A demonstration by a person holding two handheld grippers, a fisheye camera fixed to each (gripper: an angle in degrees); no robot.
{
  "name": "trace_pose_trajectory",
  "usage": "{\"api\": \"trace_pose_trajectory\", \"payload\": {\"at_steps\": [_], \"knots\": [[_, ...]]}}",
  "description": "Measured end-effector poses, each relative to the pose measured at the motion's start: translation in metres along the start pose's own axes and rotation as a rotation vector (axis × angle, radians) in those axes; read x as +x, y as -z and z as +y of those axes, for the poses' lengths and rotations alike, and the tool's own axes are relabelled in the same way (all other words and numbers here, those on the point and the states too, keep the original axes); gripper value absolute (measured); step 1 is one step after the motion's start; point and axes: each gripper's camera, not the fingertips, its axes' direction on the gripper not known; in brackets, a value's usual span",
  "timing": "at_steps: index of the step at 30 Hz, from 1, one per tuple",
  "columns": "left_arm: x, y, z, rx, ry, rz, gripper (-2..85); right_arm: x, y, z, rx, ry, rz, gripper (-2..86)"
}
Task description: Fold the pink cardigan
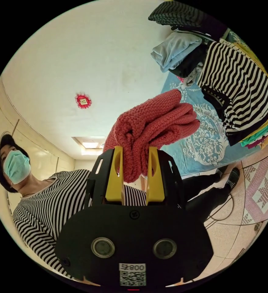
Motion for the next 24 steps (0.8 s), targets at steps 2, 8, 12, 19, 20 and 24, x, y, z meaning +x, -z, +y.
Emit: {"api": "trace_pose_trajectory", "payload": {"at_steps": [2, 8, 12, 19, 20, 24], "knots": [[0.032, -0.013, -0.040, -0.044, -0.040, 0.019, 20.2, -0.010, 0.040, -0.009, 0.049, -0.002, 0.019, 12.3], [0.109, -0.059, -0.146, -0.144, -0.097, 0.064, 20.3, -0.032, 0.140, -0.044, 0.149, 0.010, 0.116, 12.3], [0.154, -0.101, -0.212, -0.176, -0.117, 0.068, 20.4, -0.034, 0.211, -0.074, 0.191, 0.016, 0.160, 12.3], [0.227, -0.213, -0.345, -0.119, -0.132, 0.062, 20.4, 0.000, 0.378, -0.172, 0.185, 0.039, 0.212, 12.3], [0.238, -0.232, -0.366, -0.091, -0.140, 0.059, 20.4, 0.008, 0.407, -0.195, 0.169, 0.045, 0.217, 12.3], [0.266, -0.283, -0.428, 0.005, -0.127, 0.080, 20.4, 0.023, 0.484, -0.266, 0.125, 0.056, 0.260, 12.4]]}}
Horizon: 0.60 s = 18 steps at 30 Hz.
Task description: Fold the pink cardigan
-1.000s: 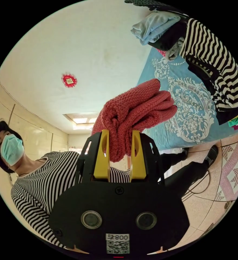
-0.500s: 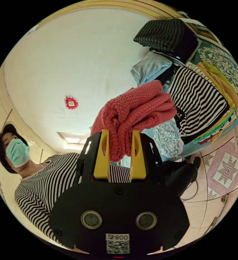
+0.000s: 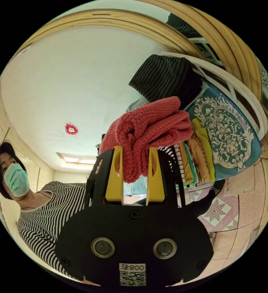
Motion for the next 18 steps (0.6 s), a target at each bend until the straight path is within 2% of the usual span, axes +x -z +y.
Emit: {"api": "trace_pose_trajectory", "payload": {"at_steps": [6, 9, 13, 16, 18], "knots": [[0.005, -0.069, -0.077, 0.097, -0.001, -0.053, 20.5, 0.039, 0.053, -0.115, -0.112, 0.083, 0.209, 12.3], [-0.016, -0.105, -0.097, 0.092, 0.047, -0.129, 20.6, 0.083, 0.046, -0.151, -0.186, 0.044, 0.349, 11.6], [-0.057, -0.161, -0.105, 0.002, 0.222, -0.239, 20.5, 0.173, 0.019, -0.177, -0.327, -0.116, 0.496, 8.7], [-0.066, -0.186, -0.100, -0.042, 0.315, -0.291, 20.4, 0.215, 0.007, -0.180, -0.381, -0.193, 0.521, 7.3], [-0.060, -0.190, -0.099, -0.004, 0.330, -0.261, 20.2, 0.226, 0.004, -0.181, -0.389, -0.203, 0.538, 7.2]]}}
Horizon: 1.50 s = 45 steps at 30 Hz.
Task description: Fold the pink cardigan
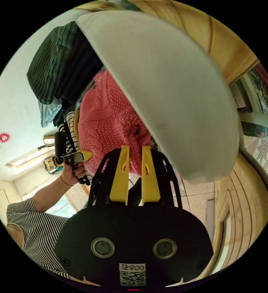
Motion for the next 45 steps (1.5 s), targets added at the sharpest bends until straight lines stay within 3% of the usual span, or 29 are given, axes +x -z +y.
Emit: {"api": "trace_pose_trajectory", "payload": {"at_steps": [5, 8, 11, 13, 20, 25, 29, 33, 35, 42, 45], "knots": [[0.041, -0.006, 0.003, 0.059, 0.035, 0.136, 20.1, -0.005, 0.026, -0.010, 0.062, 0.019, -0.037, 7.6], [0.055, -0.022, 0.010, 0.069, 0.075, 0.180, 20.3, -0.024, 0.052, -0.013, 0.120, 0.061, 0.067, 7.9], [0.066, -0.036, 0.012, -0.006, 0.109, 0.008, 21.4, -0.035, 0.049, -0.023, 0.090, 0.075, 0.184, 8.2], [0.076, -0.036, 0.015, -0.014, 0.103, -0.002, 22.0, -0.040, 0.041, -0.026, 0.061, 0.057, 0.247, 8.2], [0.137, -0.013, 0.056, 0.072, 0.056, -0.171, 19.6, -0.098, 0.066, 0.003, 0.251, 0.076, 0.411, 7.1], [0.187, 0.014, 0.105, 0.154, -0.089, -0.224, 13.1, -0.155, 0.060, 0.007, 0.287, 0.207, 0.415, 5.5], [0.221, -0.008, 0.111, 0.048, -0.268, -0.414, 8.2, -0.183, 0.017, -0.029, 0.190, 0.291, 0.395, 2.1], [0.206, -0.040, 0.102, -0.095, -0.314, -0.508, 3.5, -0.186, -0.029, -0.067, 0.082, 0.263, 0.459, 0.6], [0.204, -0.034, 0.106, -0.105, -0.299, -0.456, 2.2, -0.194, -0.031, -0.081, 0.088, 0.236, 0.441, 0.3], [0.228, 0.000, 0.181, -0.095, -0.453, -0.530, 0.5, -0.240, -0.027, -0.096, 0.084, 0.230, 0.457, 0.1], [0.241, 0.031, 0.232, -0.063, -0.590, -0.676, 0.3, -0.272, -0.018, -0.092, 0.126, 0.216, 0.487, 0.1]]}}
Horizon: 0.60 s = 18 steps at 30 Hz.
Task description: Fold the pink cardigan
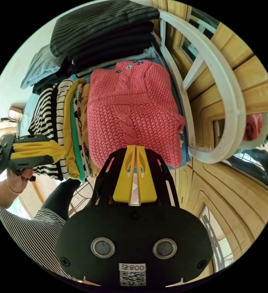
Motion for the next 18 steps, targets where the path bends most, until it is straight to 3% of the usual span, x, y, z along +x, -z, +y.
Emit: {"api": "trace_pose_trajectory", "payload": {"at_steps": [5, 7, 18], "knots": [[-0.002, 0.055, 0.102, -0.061, -0.099, -0.376, 0.2, -0.065, 0.050, -0.004, 0.077, -0.004, 0.005, 0.2], [-0.017, 0.071, 0.141, -0.088, -0.067, -0.439, 0.3, -0.096, 0.066, -0.007, 0.102, 0.004, -0.003, 0.3], [-0.143, 0.167, 0.399, -0.048, 0.185, -0.454, 0.5, -0.368, 0.123, -0.065, 0.239, 0.169, -0.138, 4.4]]}}
